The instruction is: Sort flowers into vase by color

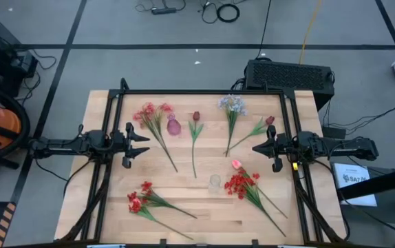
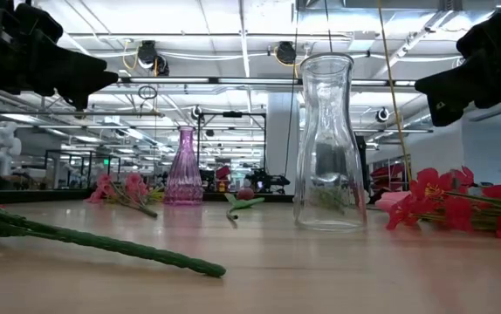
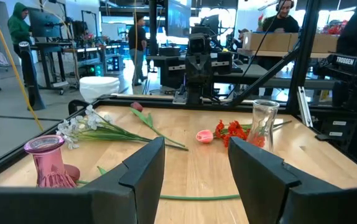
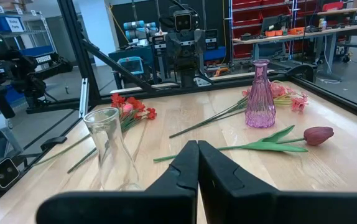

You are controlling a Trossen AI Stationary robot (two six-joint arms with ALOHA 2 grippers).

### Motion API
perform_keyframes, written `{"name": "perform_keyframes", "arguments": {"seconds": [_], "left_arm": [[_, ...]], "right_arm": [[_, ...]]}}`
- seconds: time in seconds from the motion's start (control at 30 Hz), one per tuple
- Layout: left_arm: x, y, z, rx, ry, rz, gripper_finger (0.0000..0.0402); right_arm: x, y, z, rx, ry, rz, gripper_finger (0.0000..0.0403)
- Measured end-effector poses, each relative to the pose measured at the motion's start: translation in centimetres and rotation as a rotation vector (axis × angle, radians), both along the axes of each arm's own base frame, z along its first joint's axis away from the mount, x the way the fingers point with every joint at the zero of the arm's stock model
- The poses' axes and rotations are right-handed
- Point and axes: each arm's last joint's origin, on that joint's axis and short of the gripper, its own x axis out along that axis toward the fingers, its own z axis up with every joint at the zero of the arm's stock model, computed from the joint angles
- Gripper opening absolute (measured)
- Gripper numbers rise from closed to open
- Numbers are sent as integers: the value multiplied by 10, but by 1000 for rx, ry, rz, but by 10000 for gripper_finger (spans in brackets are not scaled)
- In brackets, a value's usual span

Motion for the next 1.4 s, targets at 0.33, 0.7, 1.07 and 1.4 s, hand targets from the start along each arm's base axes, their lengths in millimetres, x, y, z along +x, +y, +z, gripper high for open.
{"name": "perform_keyframes", "arguments": {"seconds": [0.33,0.7,1.07,1.4], "left_arm": [[0,0,0,0,0,0,184],[0,0,0,0,0,0,184],[0,0,0,0,0,0,184],[0,0,0,0,0,0,184]], "right_arm": [[0,0,0,0,0,0,0],[0,0,4,1,-48,-6,0],[0,0,9,127,-91,-2,0],[1,-4,3,168,-39,-133,0]]}}
